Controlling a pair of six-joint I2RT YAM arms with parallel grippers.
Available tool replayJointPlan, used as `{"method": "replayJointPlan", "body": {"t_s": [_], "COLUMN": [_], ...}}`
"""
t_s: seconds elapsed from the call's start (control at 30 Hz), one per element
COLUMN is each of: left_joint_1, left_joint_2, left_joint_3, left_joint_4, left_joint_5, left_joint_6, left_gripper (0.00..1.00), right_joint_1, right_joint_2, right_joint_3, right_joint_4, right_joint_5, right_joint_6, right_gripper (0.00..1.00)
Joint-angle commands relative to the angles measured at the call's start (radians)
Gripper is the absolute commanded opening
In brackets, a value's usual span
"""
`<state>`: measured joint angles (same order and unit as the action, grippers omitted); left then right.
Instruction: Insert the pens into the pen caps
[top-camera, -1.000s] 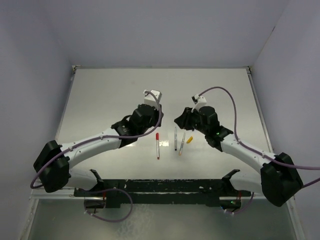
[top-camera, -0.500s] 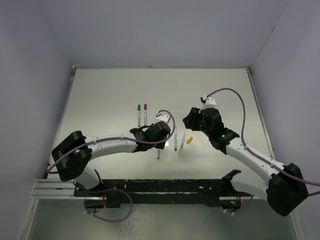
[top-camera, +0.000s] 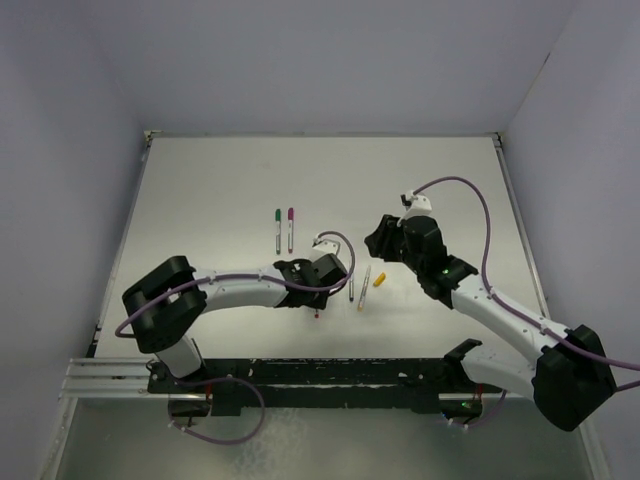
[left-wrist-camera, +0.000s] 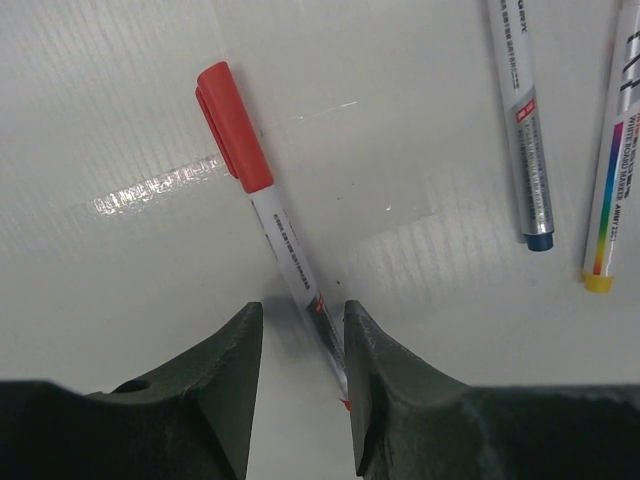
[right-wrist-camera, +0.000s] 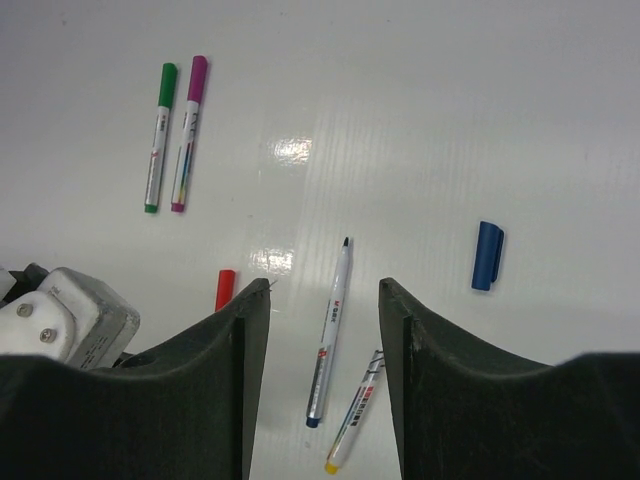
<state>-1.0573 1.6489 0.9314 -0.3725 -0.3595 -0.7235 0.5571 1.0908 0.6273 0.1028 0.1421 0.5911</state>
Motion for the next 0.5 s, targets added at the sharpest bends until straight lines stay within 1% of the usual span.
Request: {"method": "replayJointPlan", "body": {"t_s": [0.0,0.07,0.13,0.23,0.4,0.43,0.47], "left_joint_1": [-0.003,-0.004,-0.004,-0.003,0.008,0.017,0.028], "left_joint_2": [0.018,0.03,0.052,0.082,0.138,0.15,0.159], "left_joint_3": [0.034,0.036,0.039,0.044,0.053,0.056,0.058], "left_joint_4": [0.001,0.001,0.004,0.01,0.027,0.03,0.036], "left_joint_5": [-0.021,-0.026,-0.03,-0.034,-0.068,-0.079,-0.091], "left_joint_6": [-0.027,-0.026,-0.023,-0.023,-0.032,-0.035,-0.038], "left_gripper": [0.4,0.39,0.37,0.27,0.07,0.01,0.0], "right_joint_1": [0.001,0.001,0.0,0.001,0.0,0.001,0.001], "right_joint_2": [0.001,0.002,0.002,0.001,0.0,0.0,0.001], "right_joint_3": [0.002,-0.001,-0.003,-0.003,-0.004,-0.005,-0.006], "right_joint_4": [0.029,0.031,0.032,0.032,0.031,0.03,0.031], "right_joint_5": [0.008,0.006,0.007,0.008,0.011,0.011,0.011], "right_joint_6": [0.01,0.011,0.012,0.014,0.011,0.012,0.011], "right_gripper": [0.5,0.5,0.49,0.5,0.5,0.49,0.5]}}
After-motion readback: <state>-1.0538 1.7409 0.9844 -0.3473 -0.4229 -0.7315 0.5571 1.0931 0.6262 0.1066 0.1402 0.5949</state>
